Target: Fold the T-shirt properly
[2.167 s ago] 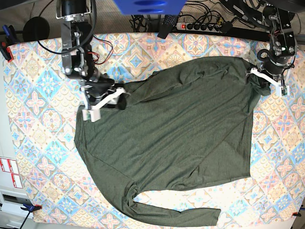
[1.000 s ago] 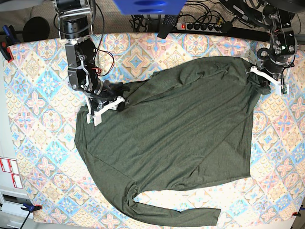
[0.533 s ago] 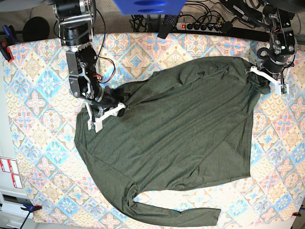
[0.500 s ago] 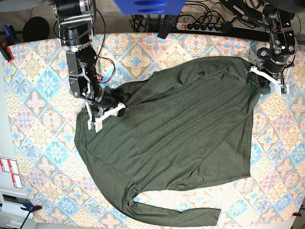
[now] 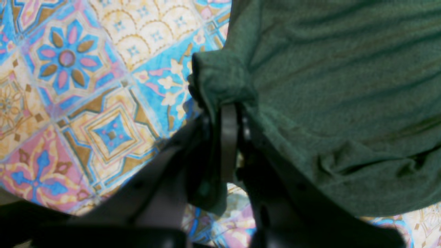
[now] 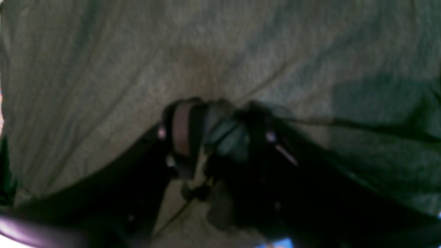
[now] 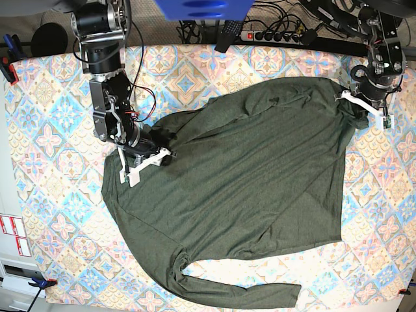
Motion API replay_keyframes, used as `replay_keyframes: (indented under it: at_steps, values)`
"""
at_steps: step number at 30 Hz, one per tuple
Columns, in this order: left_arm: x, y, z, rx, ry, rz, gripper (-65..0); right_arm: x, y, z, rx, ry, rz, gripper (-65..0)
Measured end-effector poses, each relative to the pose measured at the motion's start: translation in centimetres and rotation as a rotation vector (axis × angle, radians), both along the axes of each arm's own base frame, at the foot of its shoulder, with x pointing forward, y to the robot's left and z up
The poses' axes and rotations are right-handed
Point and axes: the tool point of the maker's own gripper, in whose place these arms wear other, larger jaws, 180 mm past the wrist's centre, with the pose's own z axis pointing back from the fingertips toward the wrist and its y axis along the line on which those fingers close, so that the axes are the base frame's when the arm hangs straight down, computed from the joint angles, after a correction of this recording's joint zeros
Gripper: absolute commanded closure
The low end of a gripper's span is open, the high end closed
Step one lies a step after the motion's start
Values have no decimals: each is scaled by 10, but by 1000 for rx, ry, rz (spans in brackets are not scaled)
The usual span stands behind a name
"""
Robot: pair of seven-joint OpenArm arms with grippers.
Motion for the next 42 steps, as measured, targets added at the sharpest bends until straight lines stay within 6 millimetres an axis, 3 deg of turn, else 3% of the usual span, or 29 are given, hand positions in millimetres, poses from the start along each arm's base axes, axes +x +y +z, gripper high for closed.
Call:
replay_keyframes:
  at_steps: [7, 15, 21, 24, 31, 38, 42]
  values:
    - [0, 0, 0, 0, -1, -1, 0, 0, 1, 0, 7, 2, -1, -277]
    - [0, 0, 0, -1, -1, -1, 0, -3, -5, -4, -12, 32, -12, -40]
    - [2, 0, 1, -1, -4, -1, 0, -15, 1, -1, -4, 91, 32, -30]
    - [3, 0, 1, -1, -7, -1, 0, -36, 0, 0, 4, 92, 29, -30]
    - [3, -1, 1, -3, -5, 0, 0, -67, -30, 7, 1, 128, -50, -20]
    - [3, -1, 1, -3, -6, 0, 0, -79, -31, 10, -17, 138, -29, -20]
    - [3, -1, 1, -3, -6, 0, 0, -79, -50, 18, -73, 114, -21, -22]
